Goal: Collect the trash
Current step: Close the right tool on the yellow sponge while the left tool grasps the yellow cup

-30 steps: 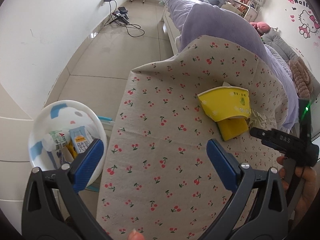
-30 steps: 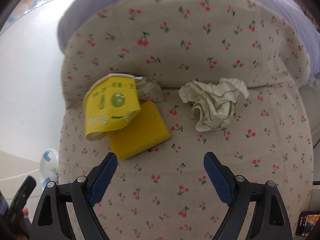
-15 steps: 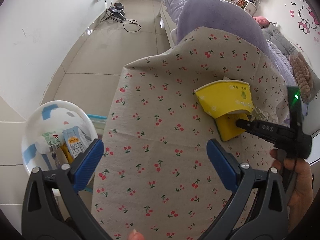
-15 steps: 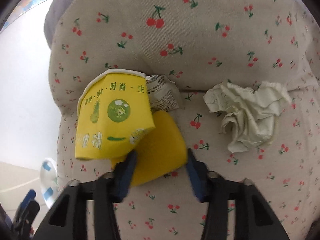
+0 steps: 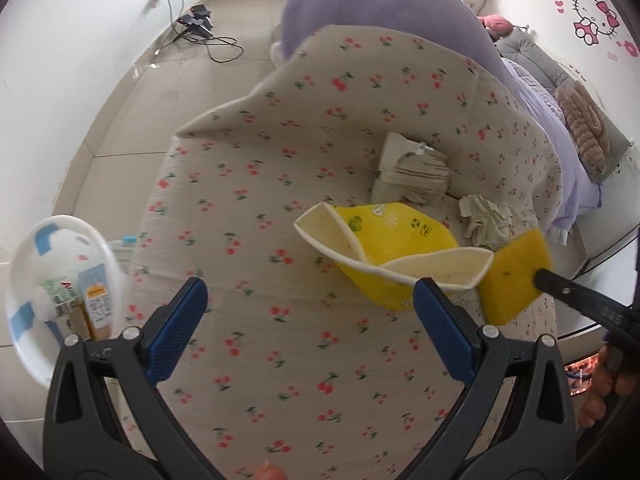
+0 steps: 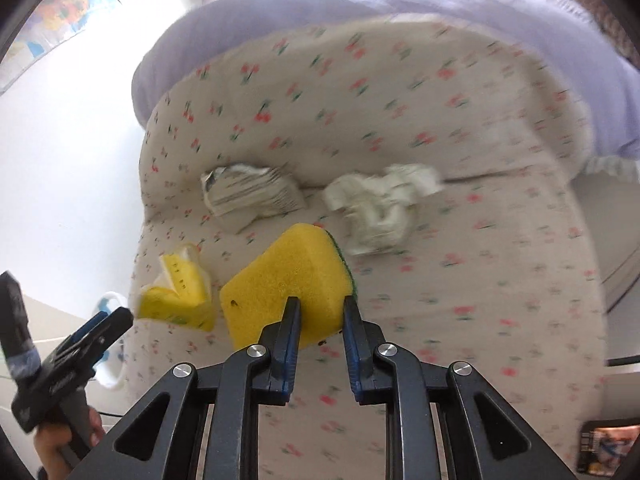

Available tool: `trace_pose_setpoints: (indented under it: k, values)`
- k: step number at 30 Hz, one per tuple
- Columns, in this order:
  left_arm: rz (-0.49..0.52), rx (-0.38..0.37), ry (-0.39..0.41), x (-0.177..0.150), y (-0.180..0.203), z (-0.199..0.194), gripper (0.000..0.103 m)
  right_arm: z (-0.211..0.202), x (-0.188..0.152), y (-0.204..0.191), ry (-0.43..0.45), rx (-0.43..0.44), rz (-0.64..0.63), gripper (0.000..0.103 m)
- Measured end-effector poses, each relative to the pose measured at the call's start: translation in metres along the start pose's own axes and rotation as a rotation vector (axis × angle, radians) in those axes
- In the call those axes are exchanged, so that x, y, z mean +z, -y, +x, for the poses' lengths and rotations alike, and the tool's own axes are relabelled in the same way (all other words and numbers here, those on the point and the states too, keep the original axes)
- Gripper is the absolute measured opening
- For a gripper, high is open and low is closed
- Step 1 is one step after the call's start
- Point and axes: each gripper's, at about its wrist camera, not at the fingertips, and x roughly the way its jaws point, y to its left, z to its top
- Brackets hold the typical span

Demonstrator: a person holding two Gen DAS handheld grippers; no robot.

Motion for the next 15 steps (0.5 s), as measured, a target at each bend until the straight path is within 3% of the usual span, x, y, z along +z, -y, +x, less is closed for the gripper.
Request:
trace_pose_setpoints:
  k: [7,15]
  values:
    - [-0.059,-0.086,-0.027,0.000,0.014,0.014,0.102,-0.011,-0.001,0.034,0.002,-0.002,0.051,0.021]
    - [-0.179,-0.164,0.006,0.015,0.019,0.032,0.102,-0.008,-0.004,0.044,-0.002,0.002,0.088,0.021]
